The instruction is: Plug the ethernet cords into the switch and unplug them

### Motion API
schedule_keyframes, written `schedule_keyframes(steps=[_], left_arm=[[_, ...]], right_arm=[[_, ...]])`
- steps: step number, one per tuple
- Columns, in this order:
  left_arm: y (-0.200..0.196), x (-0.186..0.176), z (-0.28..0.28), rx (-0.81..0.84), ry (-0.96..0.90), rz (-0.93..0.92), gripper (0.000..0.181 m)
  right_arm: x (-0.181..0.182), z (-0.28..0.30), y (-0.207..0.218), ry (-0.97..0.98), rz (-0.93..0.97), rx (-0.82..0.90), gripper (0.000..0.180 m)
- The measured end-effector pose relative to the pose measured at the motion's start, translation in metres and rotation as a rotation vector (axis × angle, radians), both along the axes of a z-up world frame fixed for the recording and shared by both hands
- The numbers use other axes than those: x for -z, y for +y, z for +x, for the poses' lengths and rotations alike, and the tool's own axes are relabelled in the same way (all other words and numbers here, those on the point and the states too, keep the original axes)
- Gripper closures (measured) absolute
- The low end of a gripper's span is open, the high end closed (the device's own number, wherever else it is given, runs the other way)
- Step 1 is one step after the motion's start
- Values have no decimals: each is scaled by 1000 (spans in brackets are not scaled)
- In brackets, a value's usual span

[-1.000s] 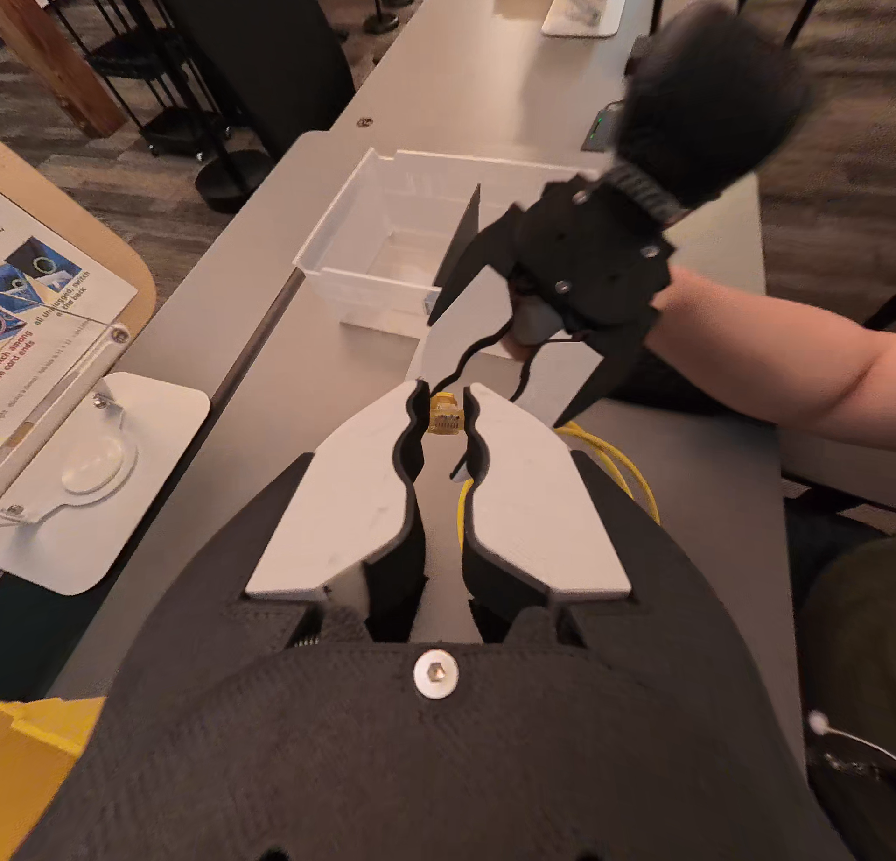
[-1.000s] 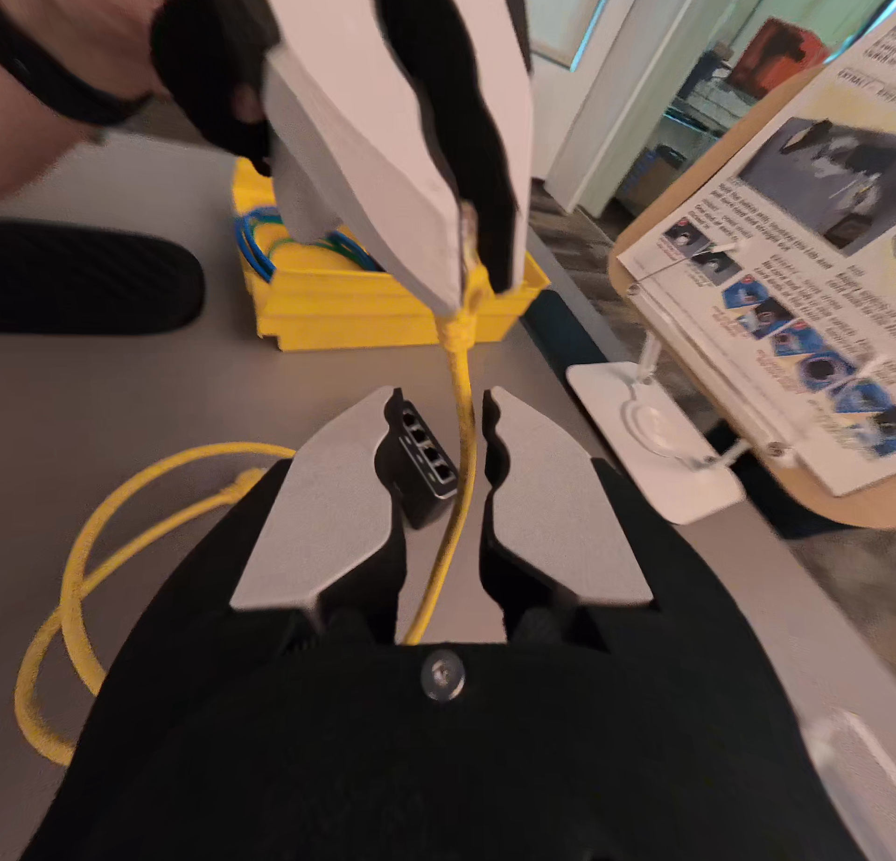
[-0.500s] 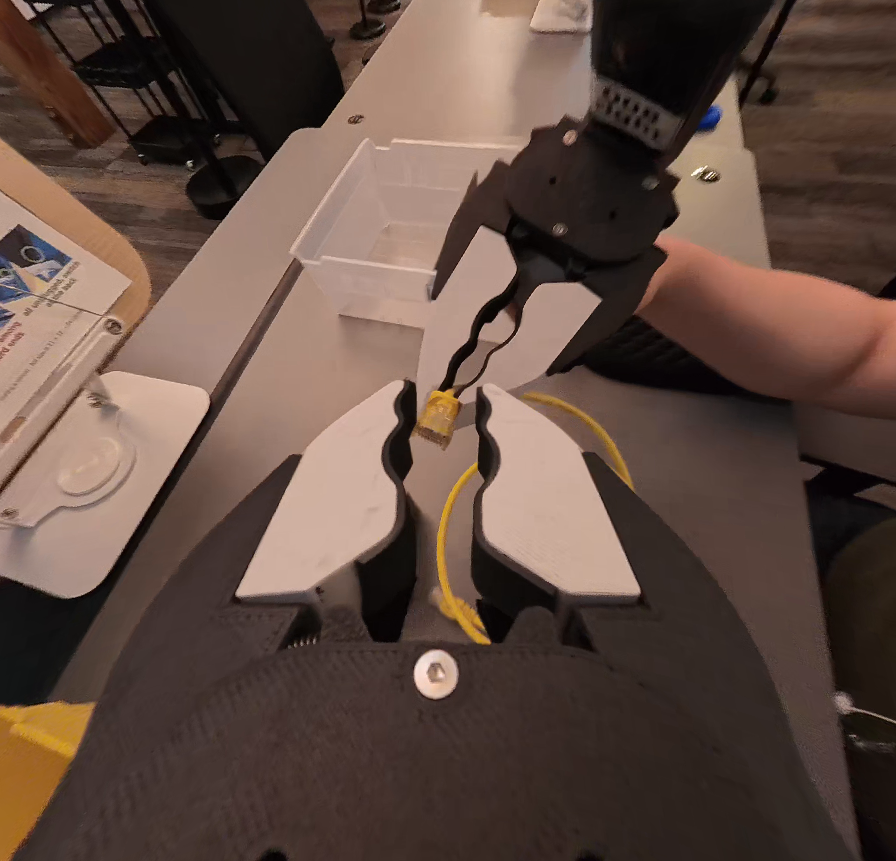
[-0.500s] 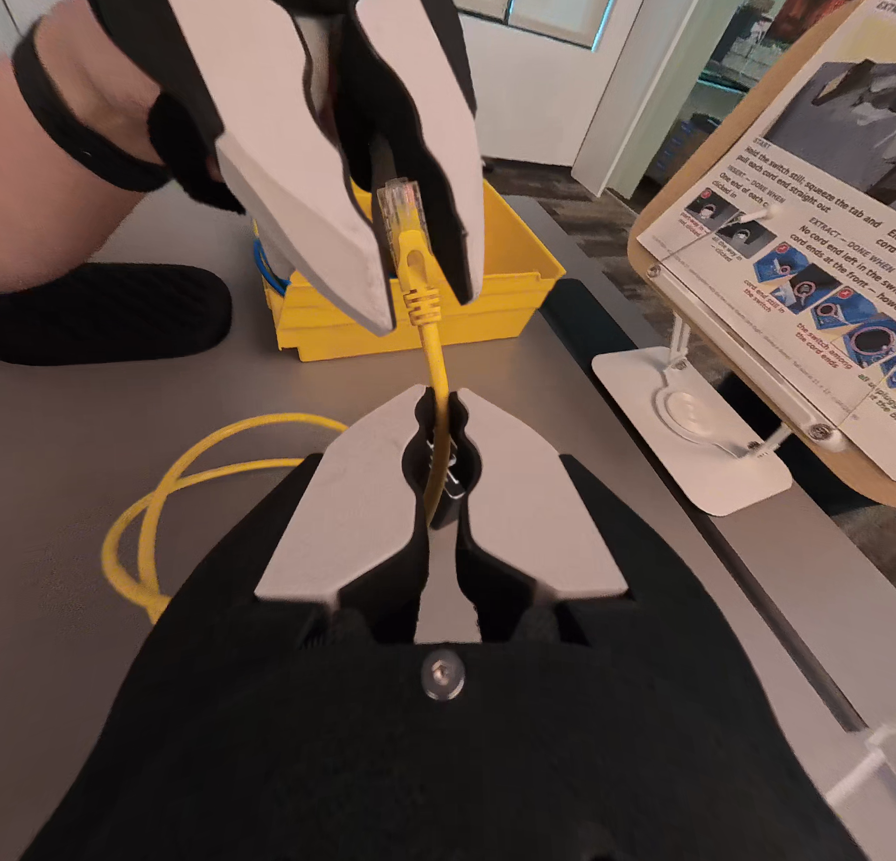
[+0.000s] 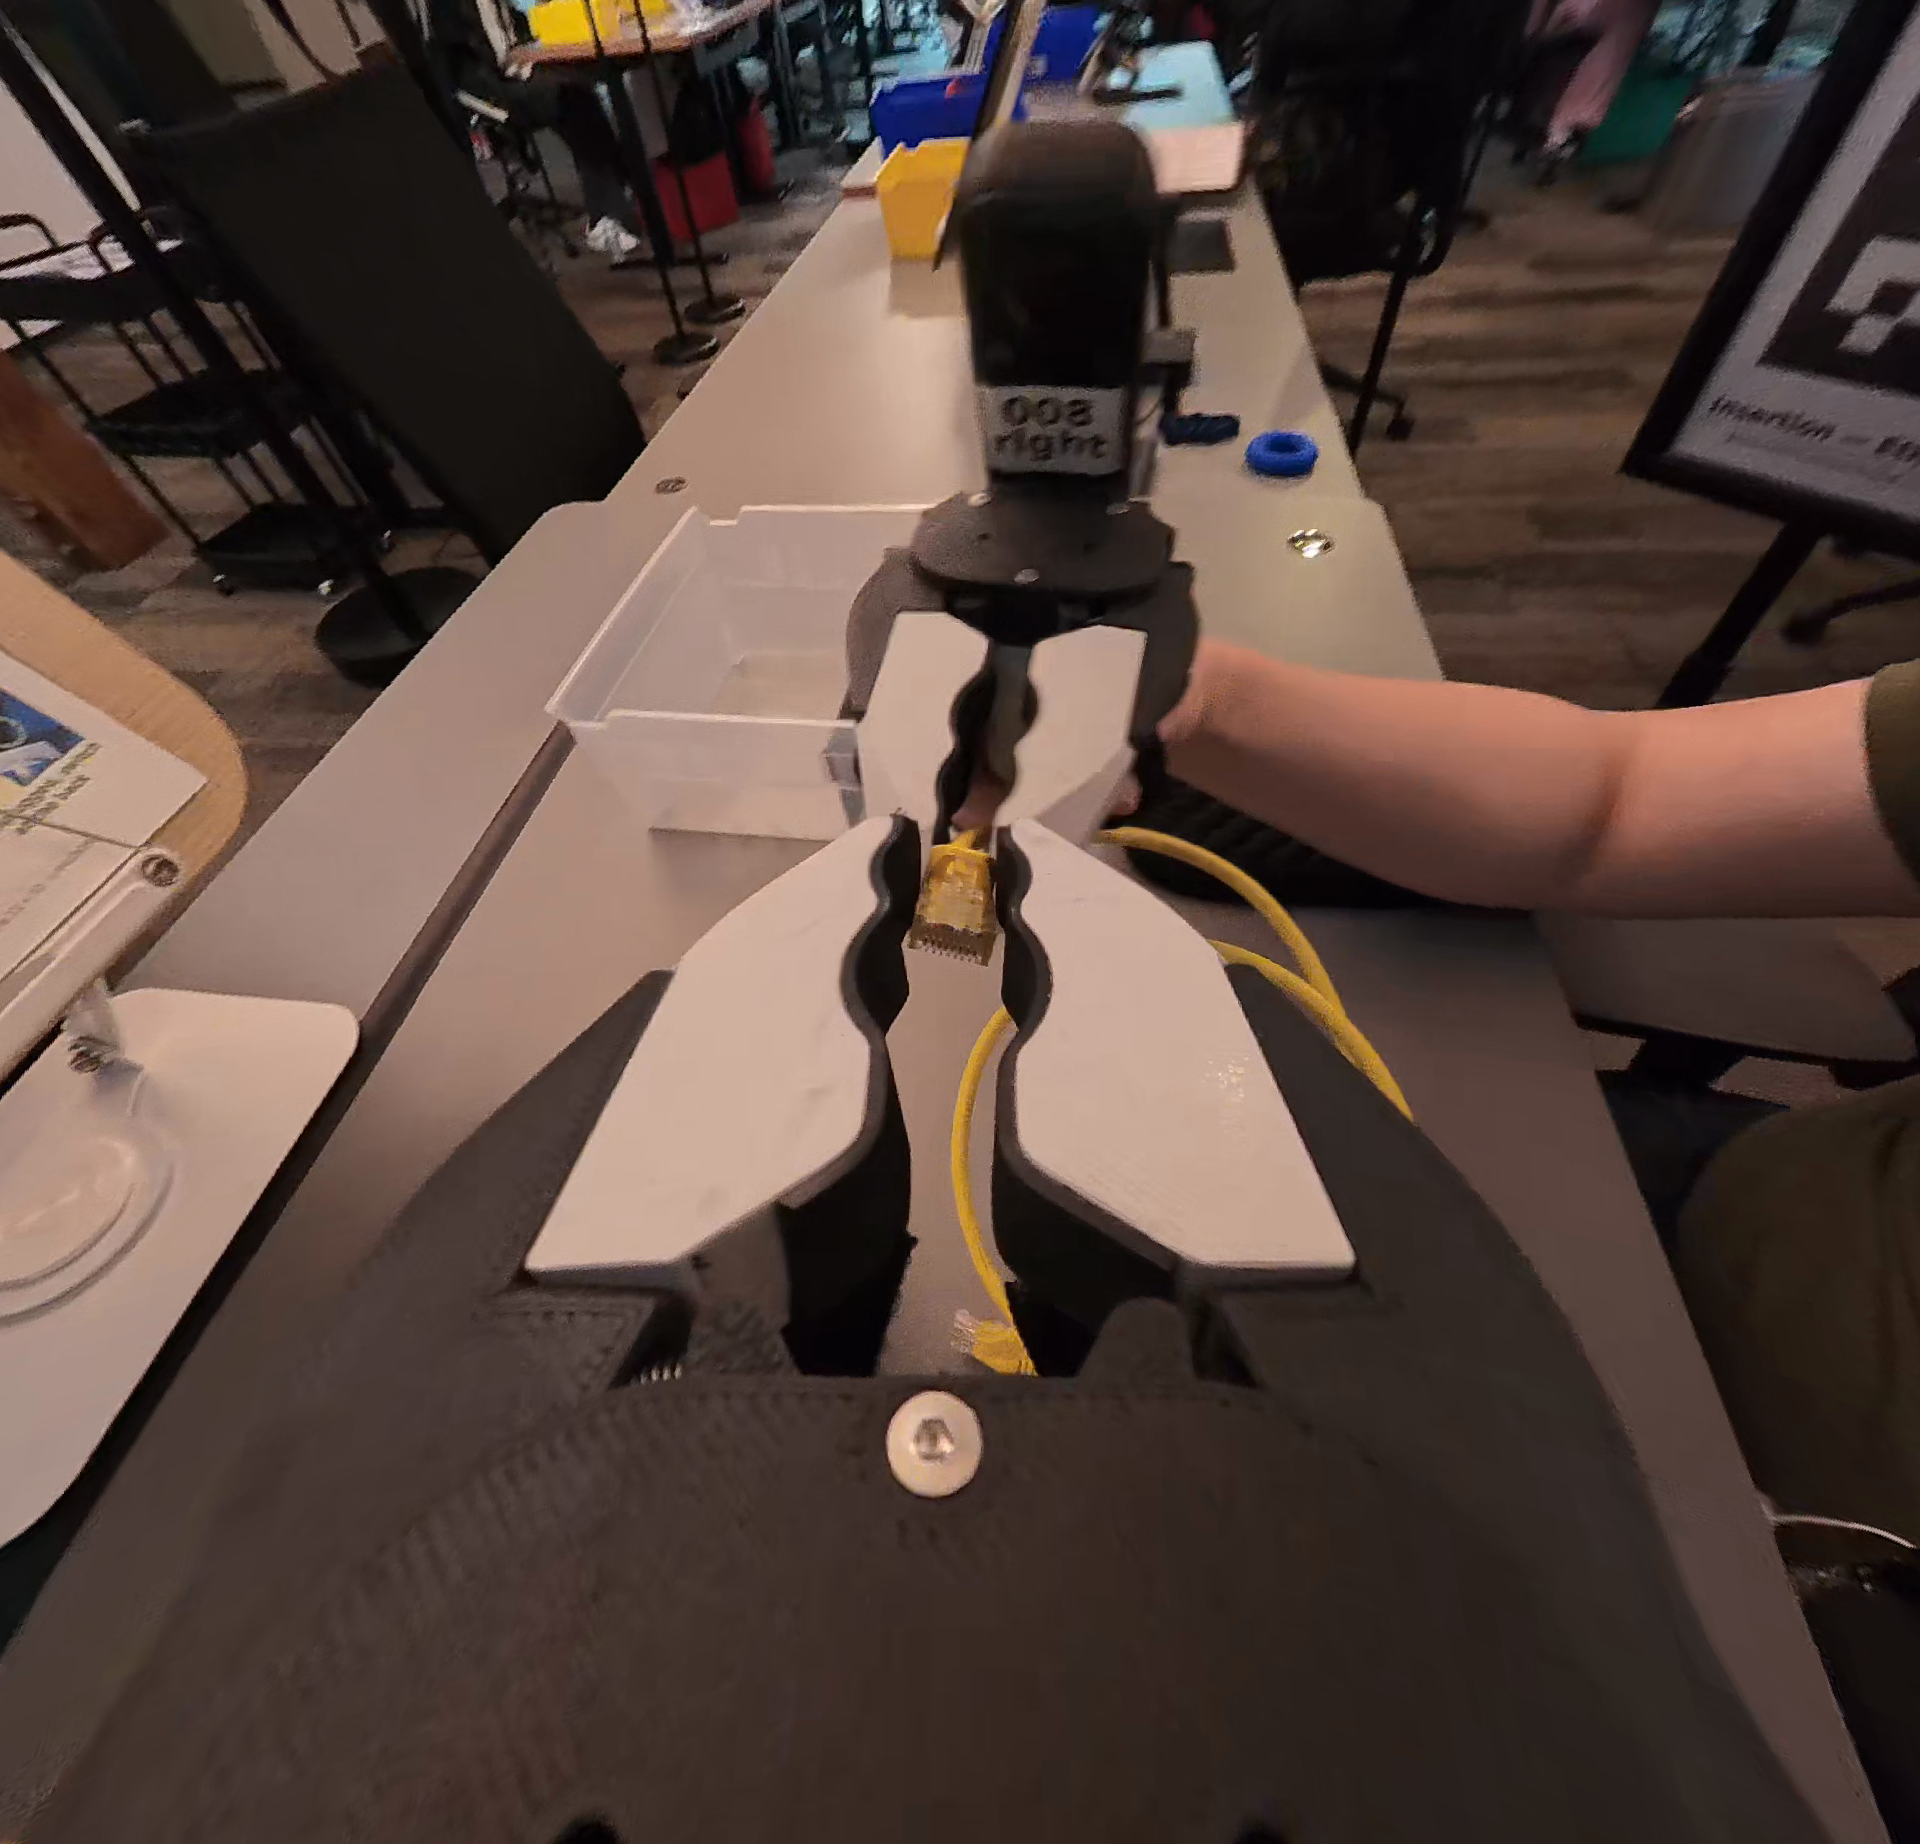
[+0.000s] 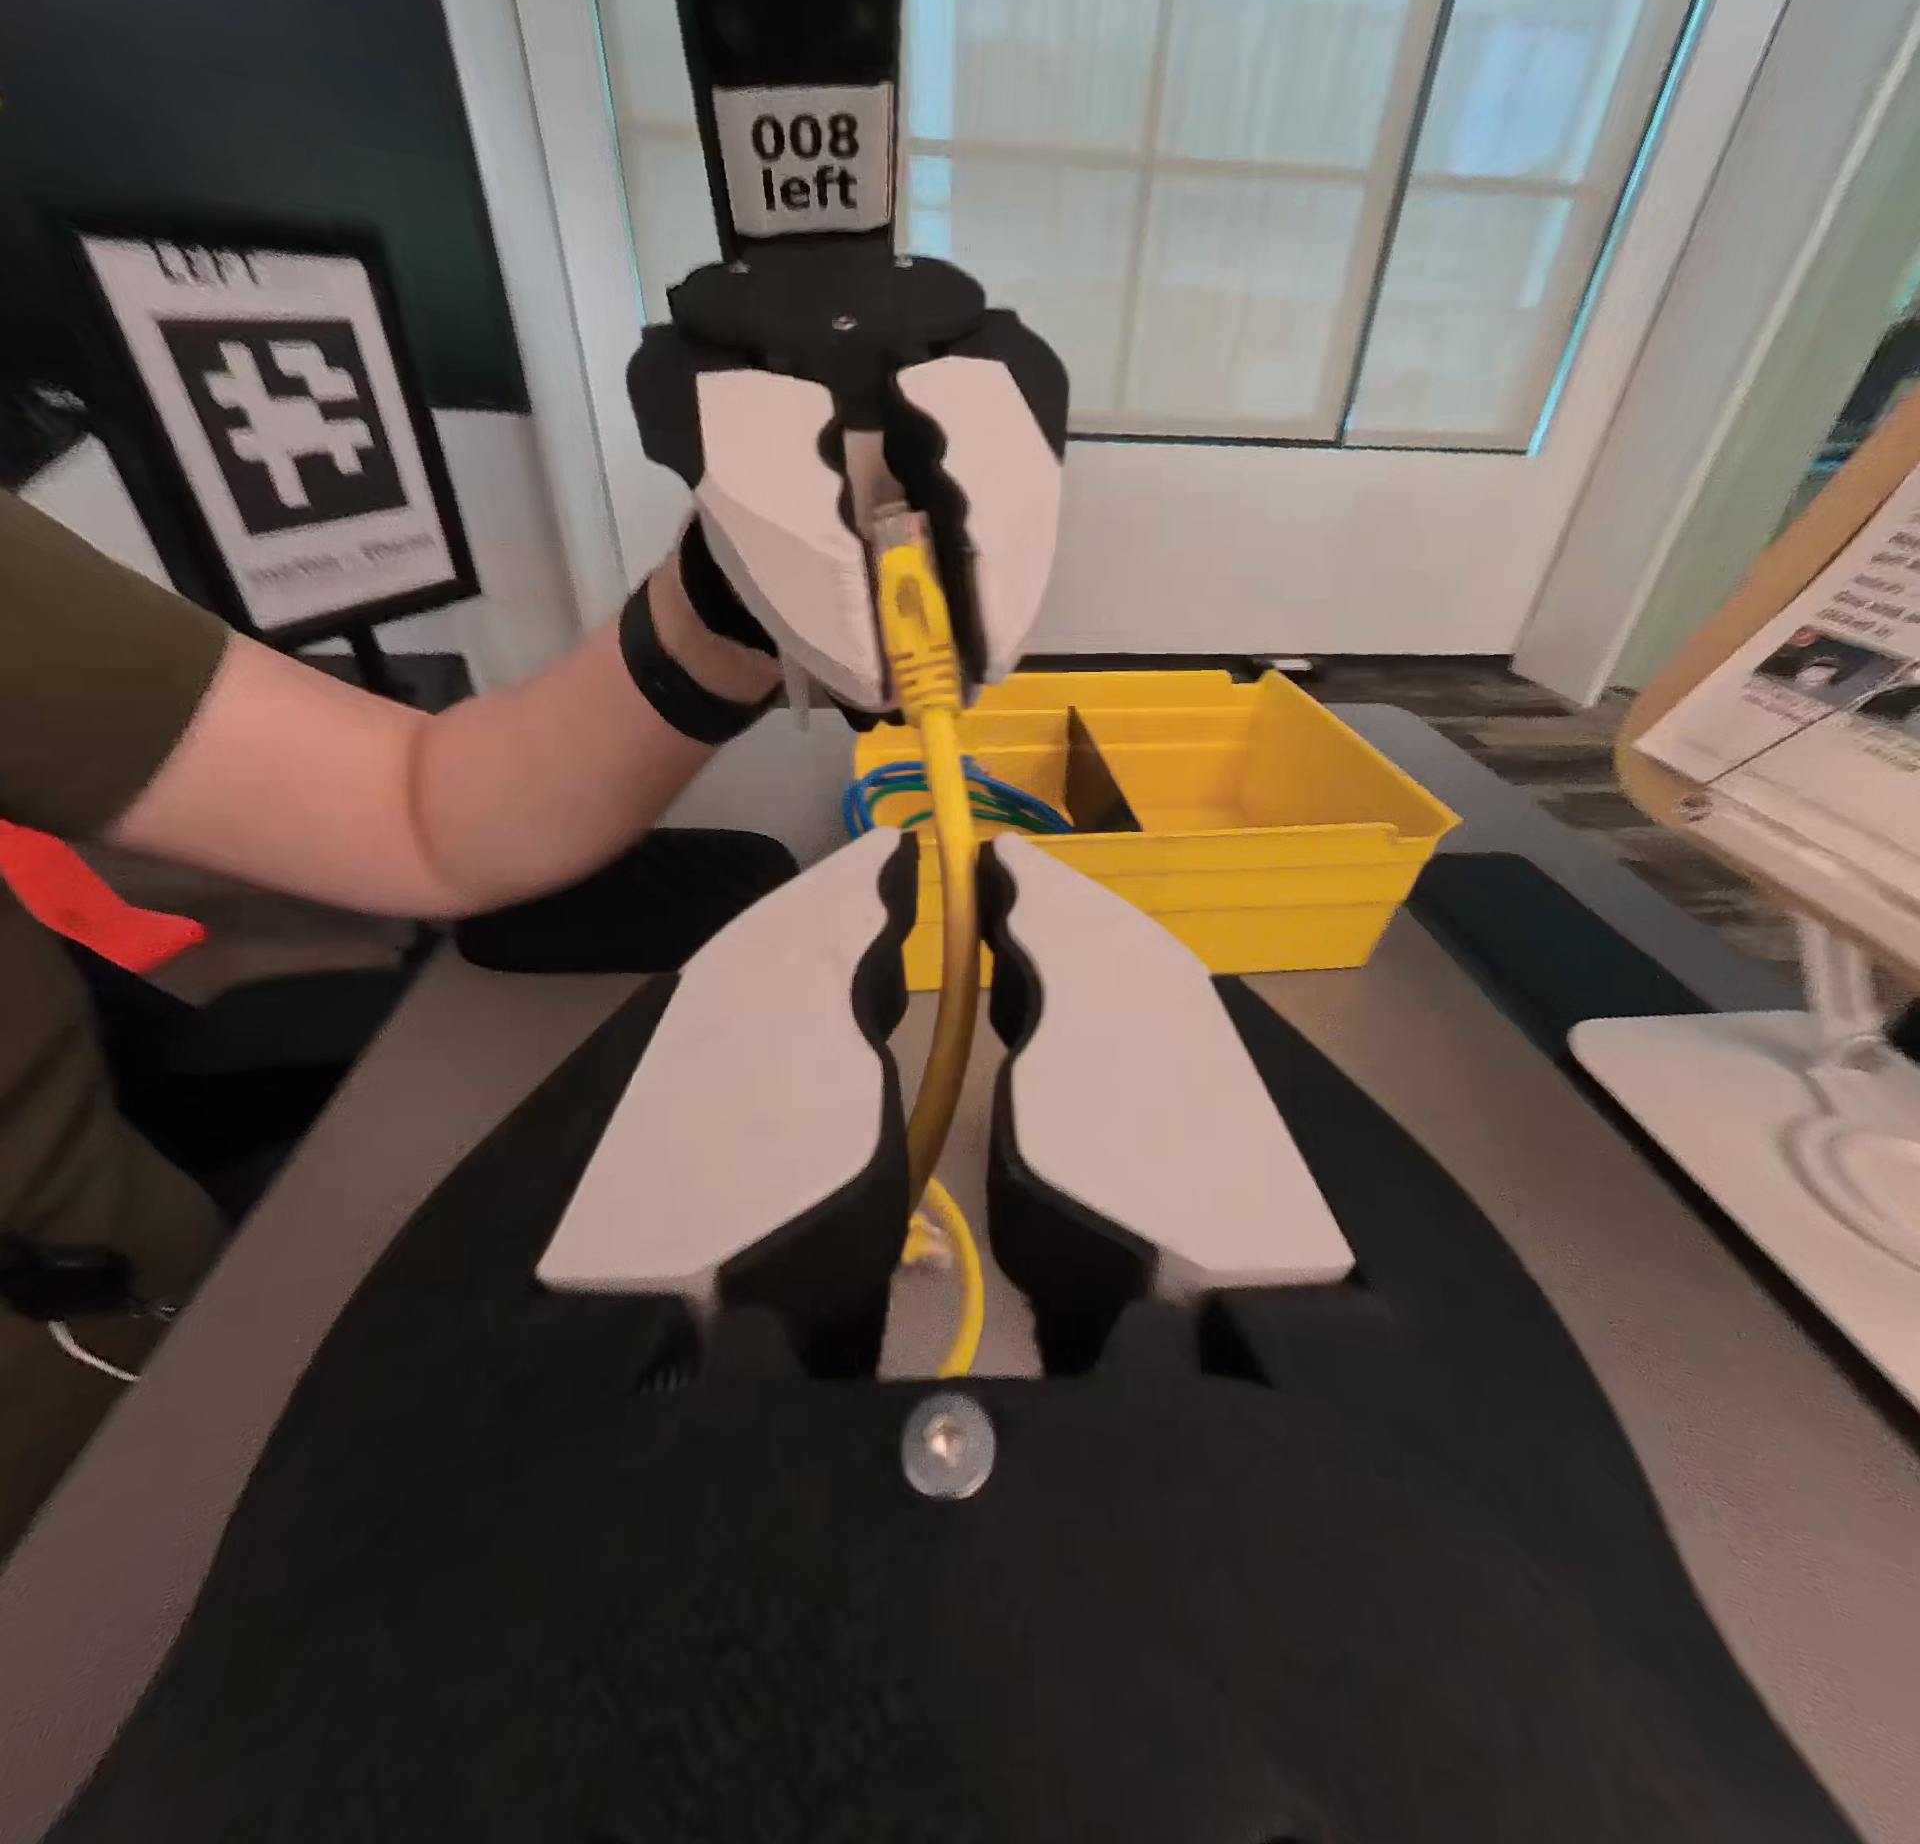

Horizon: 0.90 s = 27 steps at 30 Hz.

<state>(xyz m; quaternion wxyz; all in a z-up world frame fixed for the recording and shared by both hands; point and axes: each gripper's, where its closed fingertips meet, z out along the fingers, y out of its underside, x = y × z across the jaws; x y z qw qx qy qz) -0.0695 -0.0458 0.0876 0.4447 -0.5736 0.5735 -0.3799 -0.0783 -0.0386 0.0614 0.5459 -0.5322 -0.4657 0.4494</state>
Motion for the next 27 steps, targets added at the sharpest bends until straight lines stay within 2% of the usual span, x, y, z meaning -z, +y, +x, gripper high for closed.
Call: schedule_keyframes(steps=[2,6,9,11,13,16,18,22,23,25,27], left_arm=[[2,4,-2,-6,-18,12,167],[10,14,-6,-48,-11,41,166],[4,13,-10,-15,-20,38,167],[-2,3,-10,-4,-73,30,167],[-5,-5,-11,0,-108,44,167],[-2,-11,-14,-32,-127,56,167],[-5,-15,-16,-16,-150,31,168],[-12,-27,-20,17,-215,-9,168],[-15,-31,-20,29,-239,-22,168],[-20,-37,-20,54,-274,-42,168],[-22,-42,-21,65,-304,-59,168]], right_arm=[[2,1,4,-18,-32,5,173],[9,2,11,-114,28,101,174],[7,0,4,-142,26,81,173],[-9,6,-8,-62,86,18,161],[-28,25,-8,99,117,15,159],[-54,63,5,446,19,-11,160],[-45,78,34,520,-97,90,160],[-22,66,62,407,-248,226,159],[-22,52,53,338,-265,181,159],[-20,20,25,167,-184,80,159],[-6,-1,11,21,-31,72,150]])
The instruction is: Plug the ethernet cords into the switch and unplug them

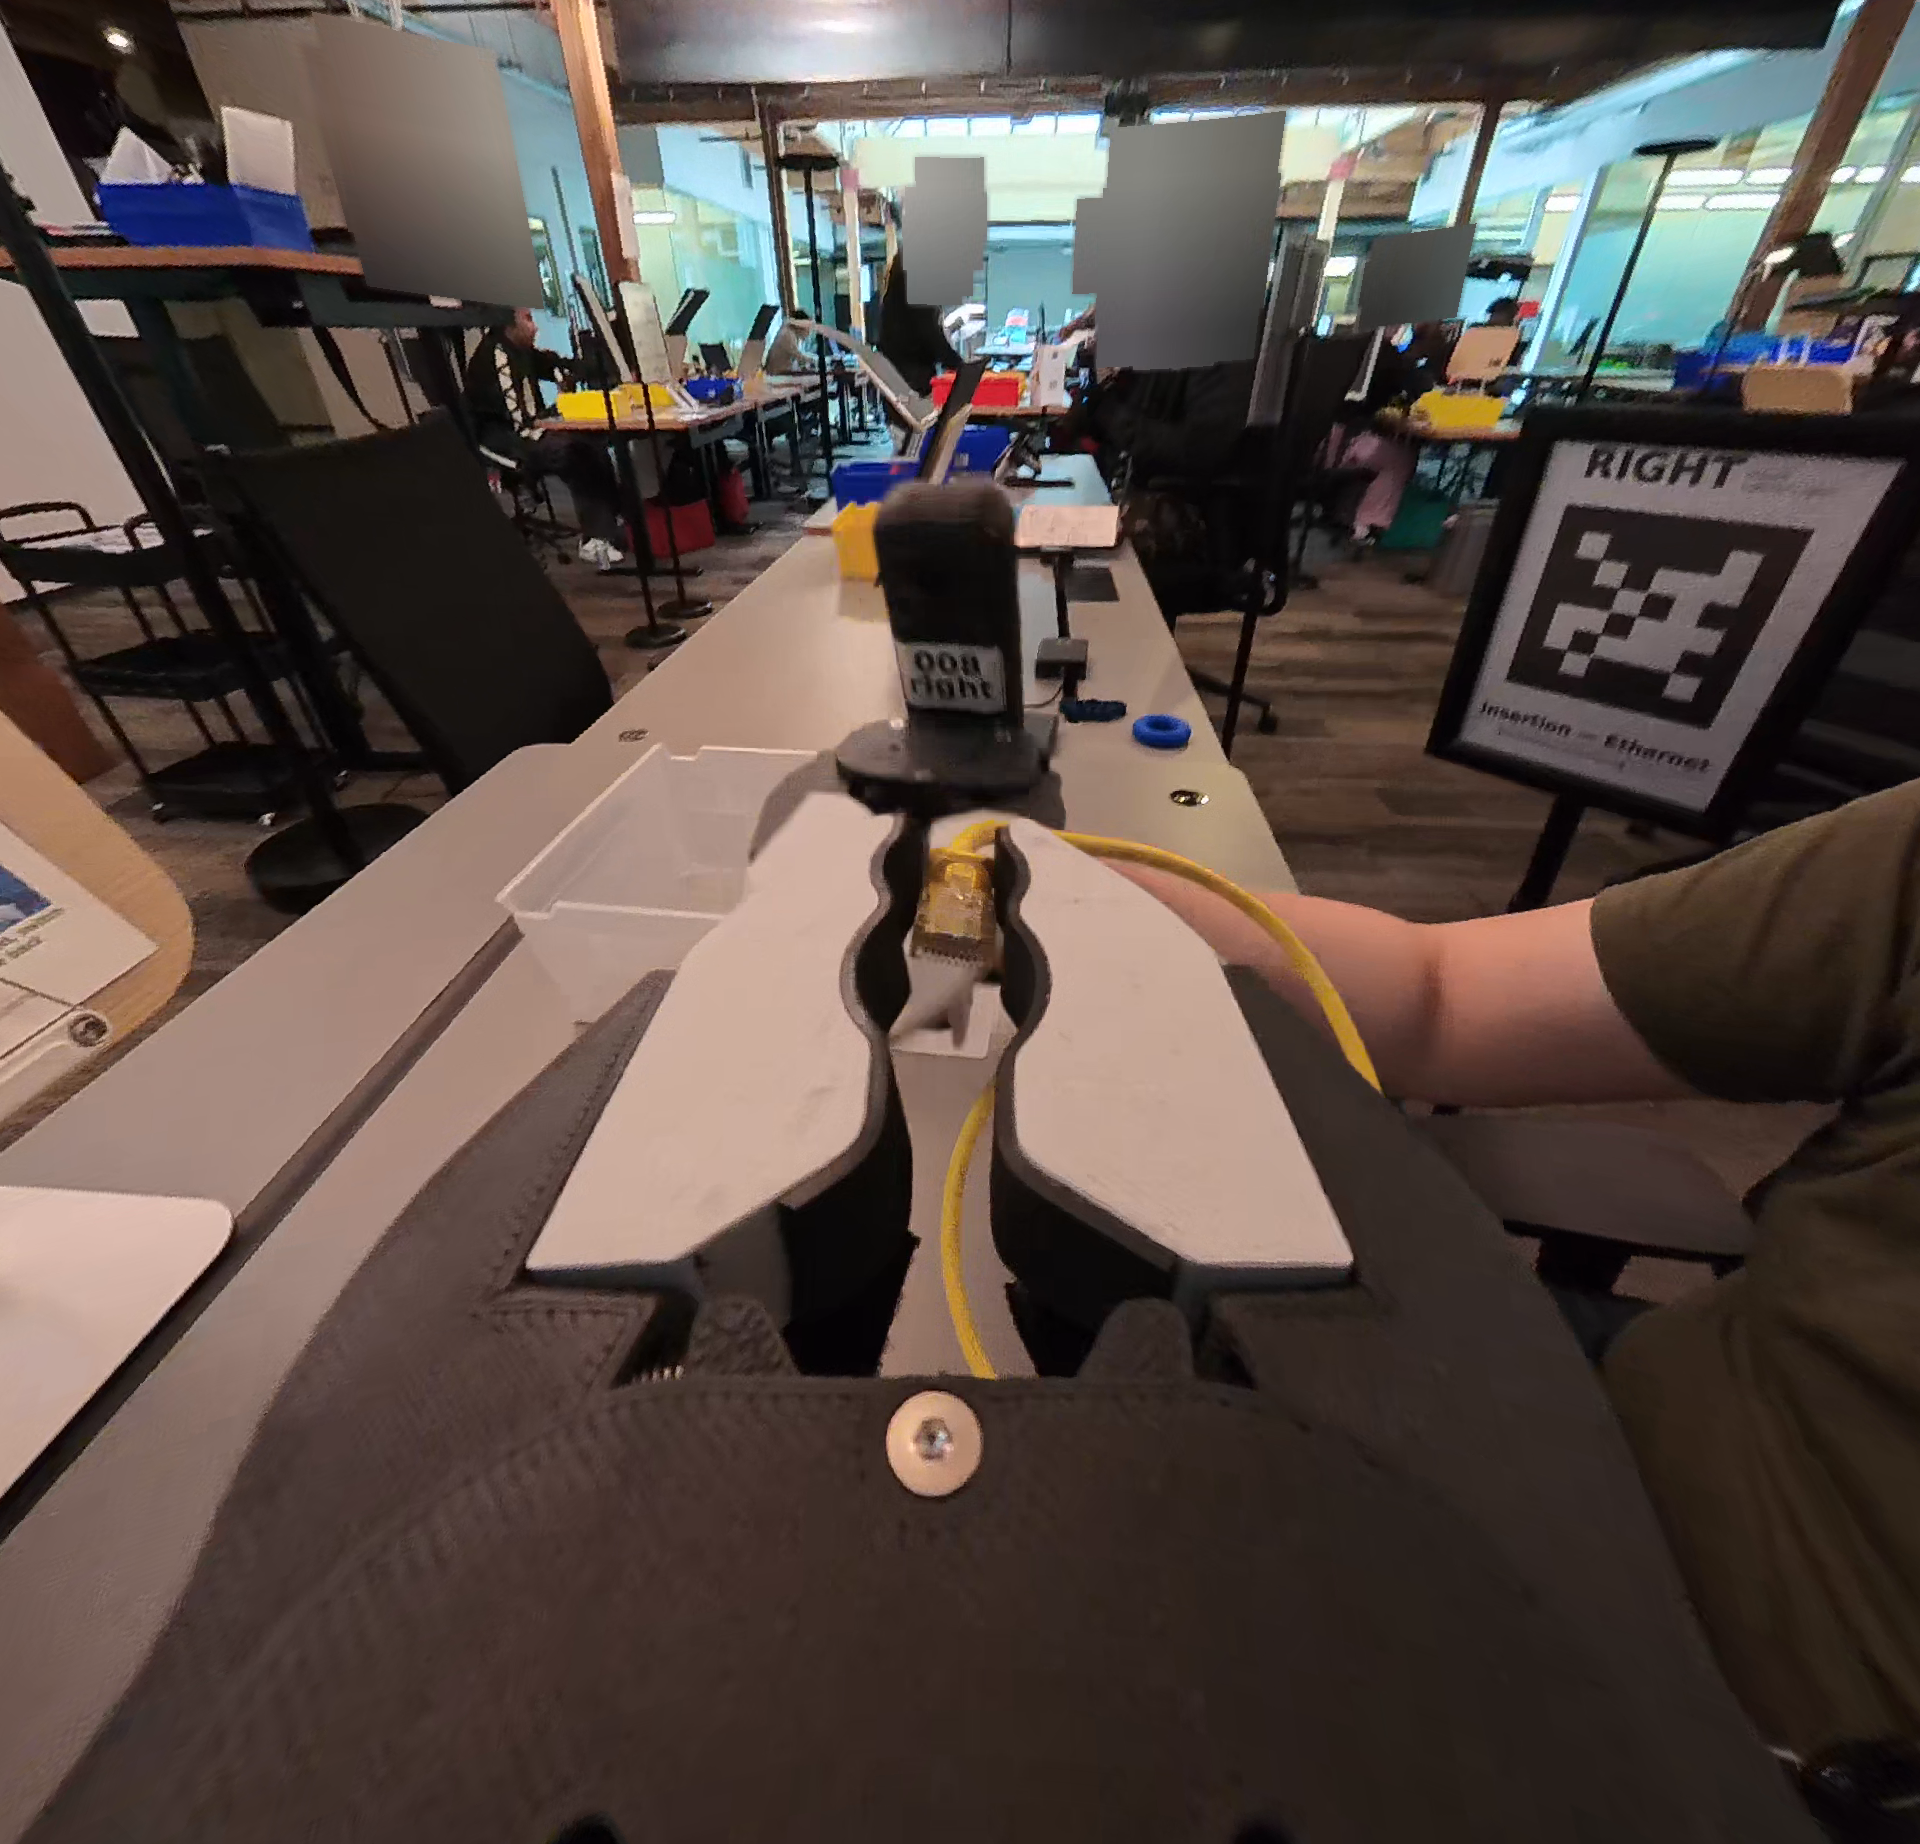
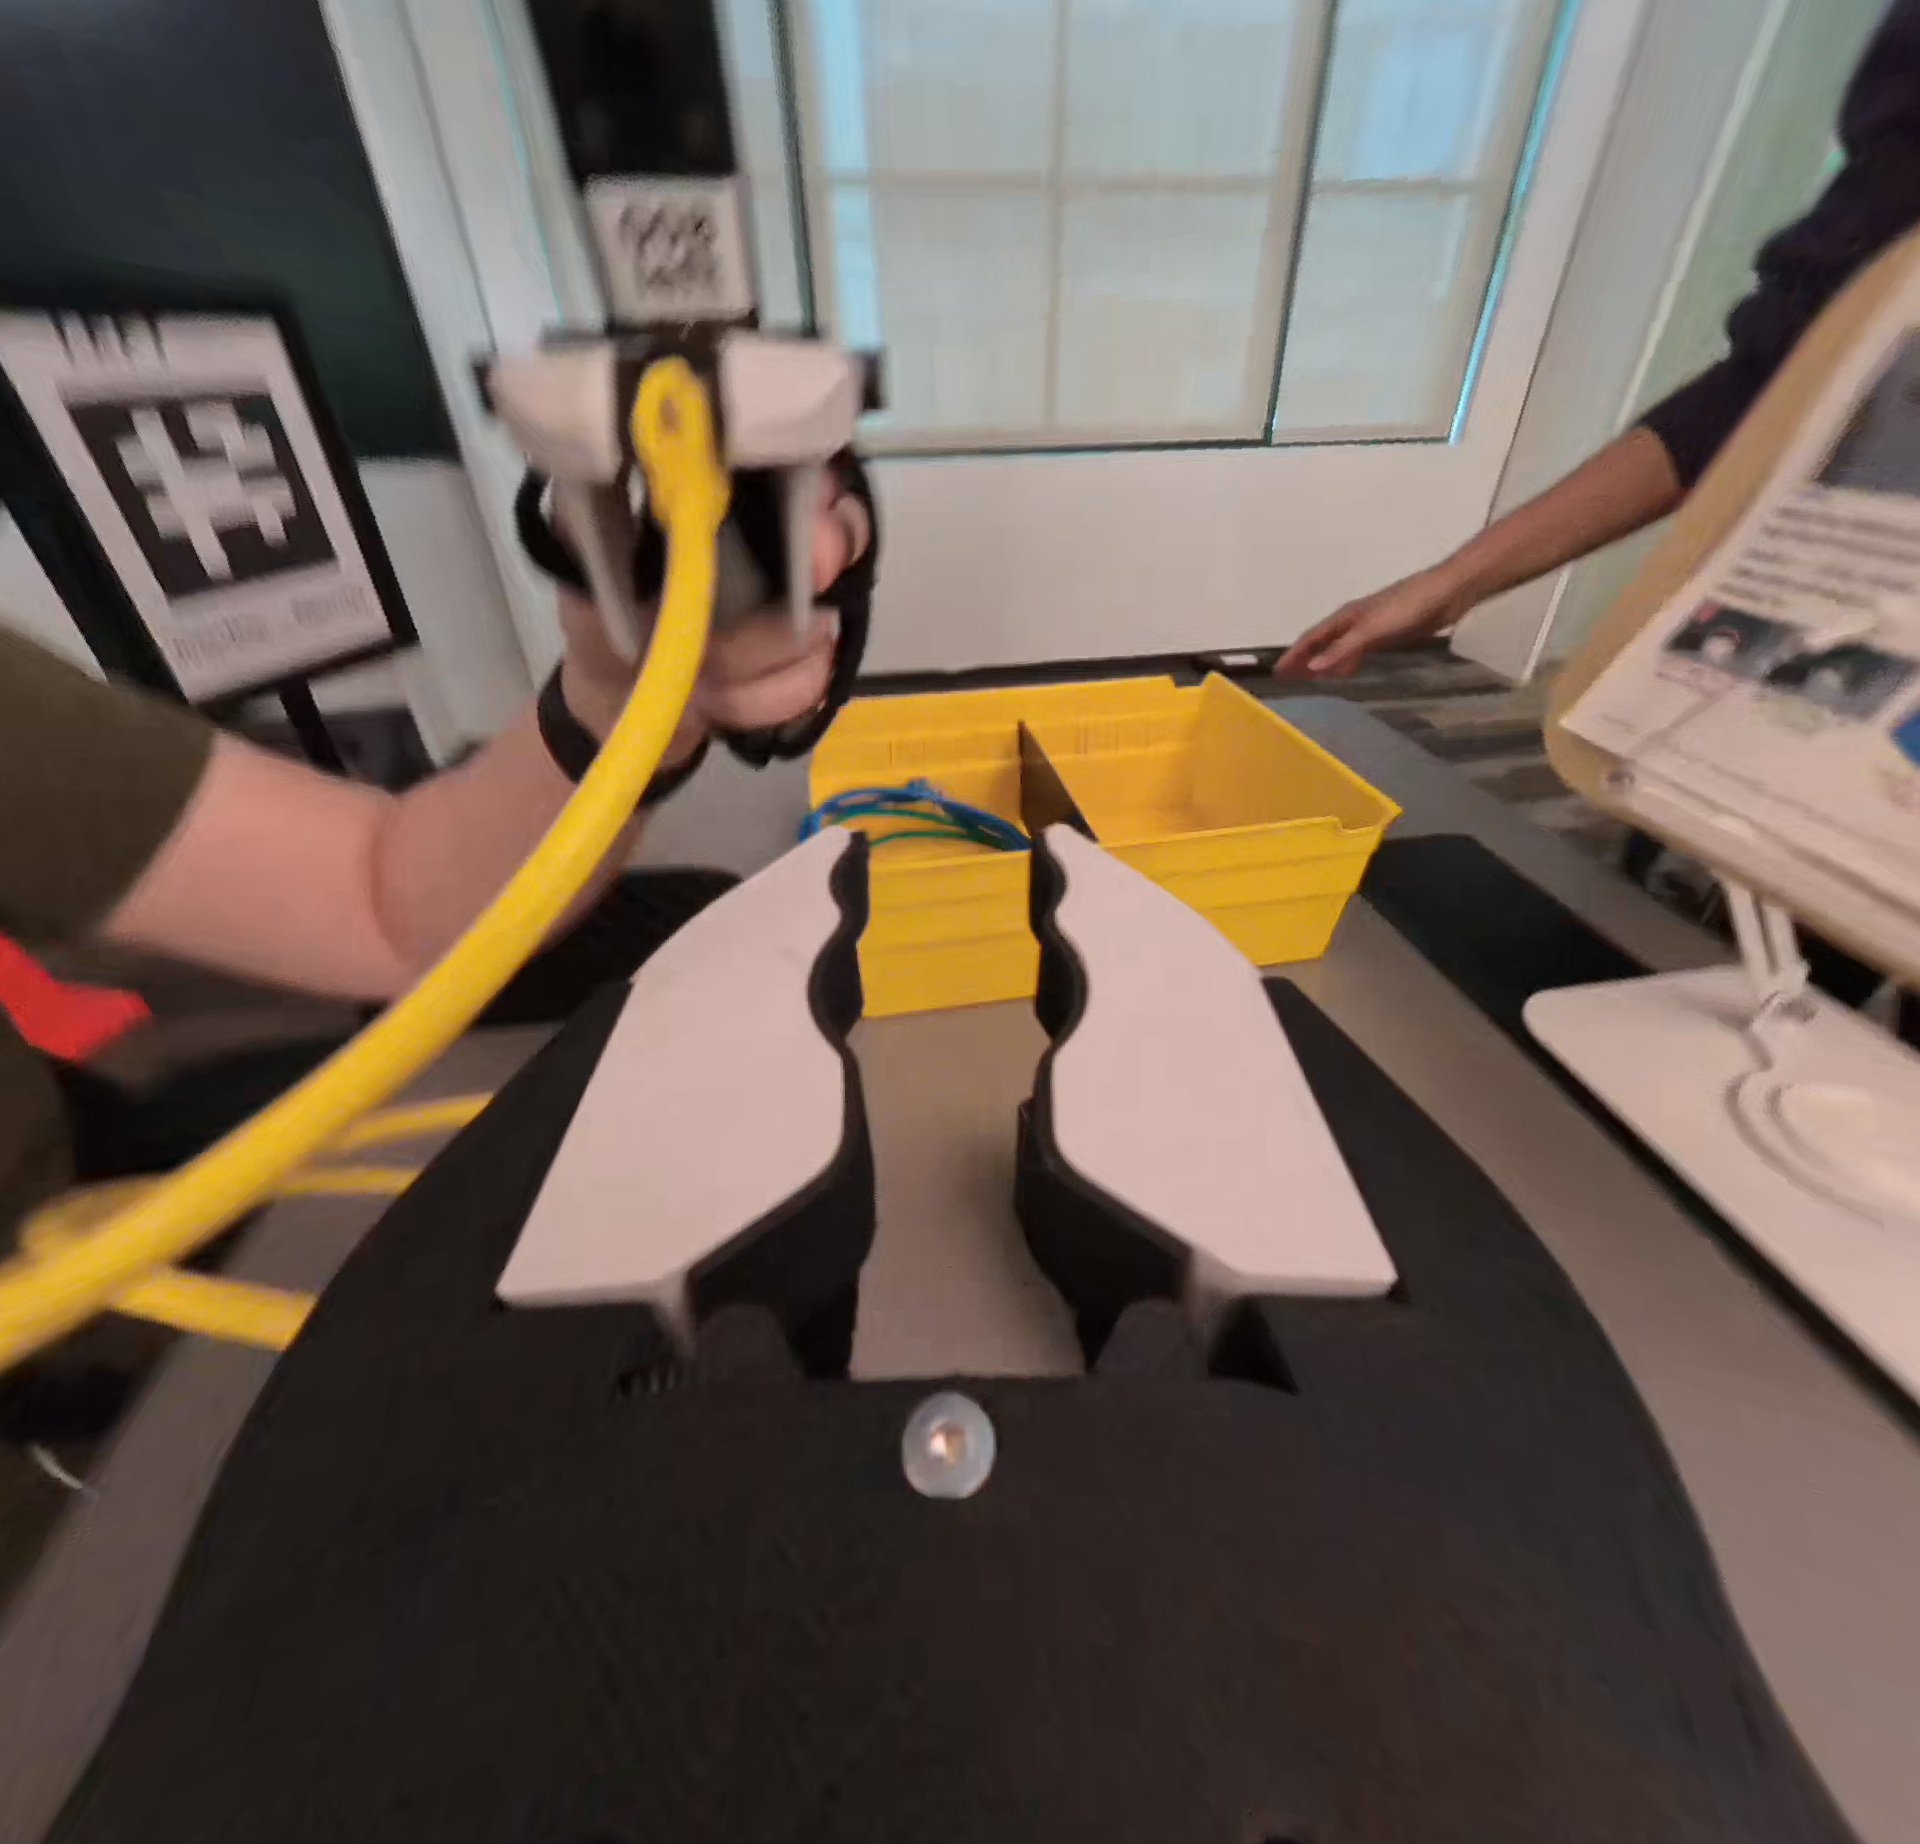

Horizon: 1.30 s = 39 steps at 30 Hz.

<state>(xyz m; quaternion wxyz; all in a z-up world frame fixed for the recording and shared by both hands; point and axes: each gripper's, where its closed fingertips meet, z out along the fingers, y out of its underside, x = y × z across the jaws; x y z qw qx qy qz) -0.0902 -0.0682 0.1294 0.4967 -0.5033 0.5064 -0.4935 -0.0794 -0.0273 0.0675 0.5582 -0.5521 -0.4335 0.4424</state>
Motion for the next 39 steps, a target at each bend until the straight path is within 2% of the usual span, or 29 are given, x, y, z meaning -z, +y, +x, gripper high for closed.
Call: schedule_keyframes(steps=[2,5,7,10,15,19,20,27,28,29,33,39], left_arm=[[0,2,1,13,0,-19,168],[6,13,4,10,31,-31,168],[7,16,6,23,29,-52,168],[9,22,6,25,57,-39,168],[11,27,6,16,82,-21,168],[12,30,5,25,94,-39,168],[9,30,5,44,98,-47,168],[10,39,4,42,152,-72,167],[14,41,2,15,166,-70,164],[20,43,-1,-37,179,-62,152],[61,72,-20,-360,320,6,115],[80,146,-24,-614,405,-98,102]], right_arm=[[0,-16,-16,39,95,-62,140],[-26,-20,-27,268,144,-76,141],[-33,-17,-25,328,135,-50,145],[-32,-16,-30,323,97,-107,166],[-32,-15,-30,335,24,-152,164],[-31,-14,-27,325,47,-116,166],[-29,-14,-26,312,50,-110,173],[-24,-13,-26,215,85,-96,174],[-24,-12,-25,191,96,-76,174],[-26,-9,-24,184,106,-64,174],[-34,16,-13,156,93,-1,174],[-39,44,-3,94,105,90,173]])
